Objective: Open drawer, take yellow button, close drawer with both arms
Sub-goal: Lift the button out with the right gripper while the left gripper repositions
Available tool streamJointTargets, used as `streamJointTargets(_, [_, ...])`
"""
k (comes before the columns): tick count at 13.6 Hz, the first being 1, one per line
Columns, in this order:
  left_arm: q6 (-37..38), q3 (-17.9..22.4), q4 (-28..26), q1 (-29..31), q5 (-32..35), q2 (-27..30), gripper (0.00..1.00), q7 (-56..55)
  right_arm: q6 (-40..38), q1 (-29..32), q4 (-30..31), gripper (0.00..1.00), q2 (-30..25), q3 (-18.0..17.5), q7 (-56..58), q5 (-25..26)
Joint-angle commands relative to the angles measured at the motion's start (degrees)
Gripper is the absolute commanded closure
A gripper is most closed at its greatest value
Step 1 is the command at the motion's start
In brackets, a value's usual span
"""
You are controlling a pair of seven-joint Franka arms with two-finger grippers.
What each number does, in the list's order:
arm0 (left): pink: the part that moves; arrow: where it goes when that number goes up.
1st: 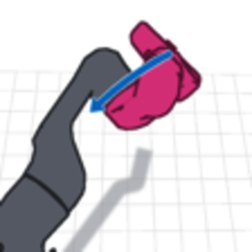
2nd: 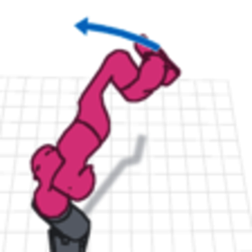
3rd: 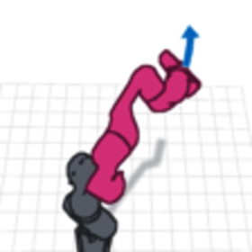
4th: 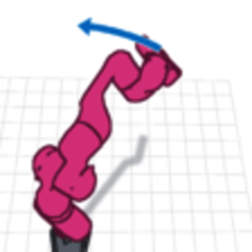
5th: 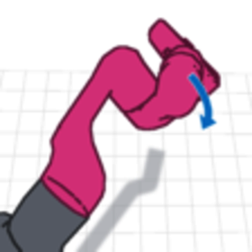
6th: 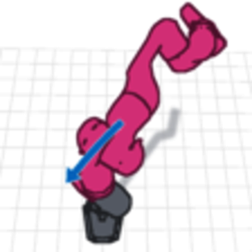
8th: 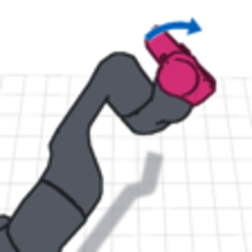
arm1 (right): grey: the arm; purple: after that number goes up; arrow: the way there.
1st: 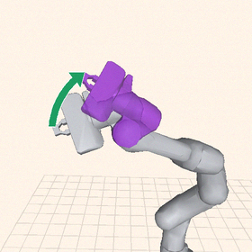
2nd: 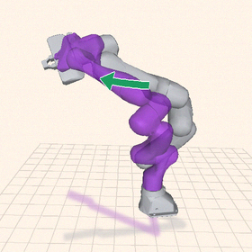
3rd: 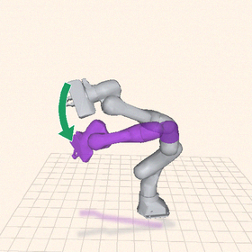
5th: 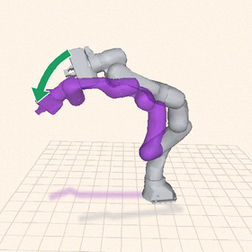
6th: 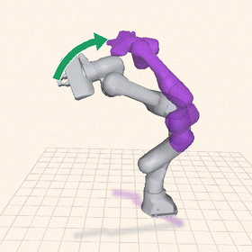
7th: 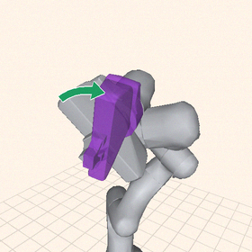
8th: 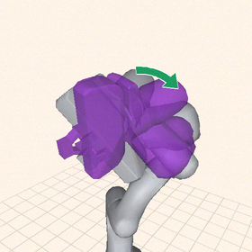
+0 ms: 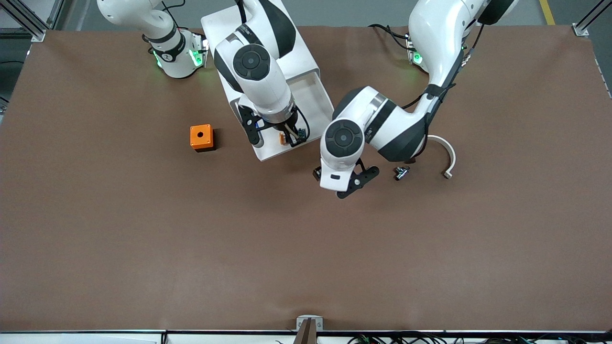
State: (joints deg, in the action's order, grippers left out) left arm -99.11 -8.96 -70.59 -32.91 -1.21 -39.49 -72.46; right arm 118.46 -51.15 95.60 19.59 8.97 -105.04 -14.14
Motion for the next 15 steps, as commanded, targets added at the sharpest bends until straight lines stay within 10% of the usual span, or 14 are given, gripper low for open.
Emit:
streamJointTargets(1, [-0.4, -0.1, -0.3, 0.3, 1.2, 0.6, 0.01, 1.3, -2.2, 1.7, -0.1, 1.0, -2.6, 0.0, 3.2, 1.0])
streamJointTargets(15, [-9.2, -11.2, -8.7, 0.5, 1.4, 1.9, 0.01, 9.1, -20.9, 25.9, -5.1, 1.0, -8.4, 0.2, 53.9, 1.2])
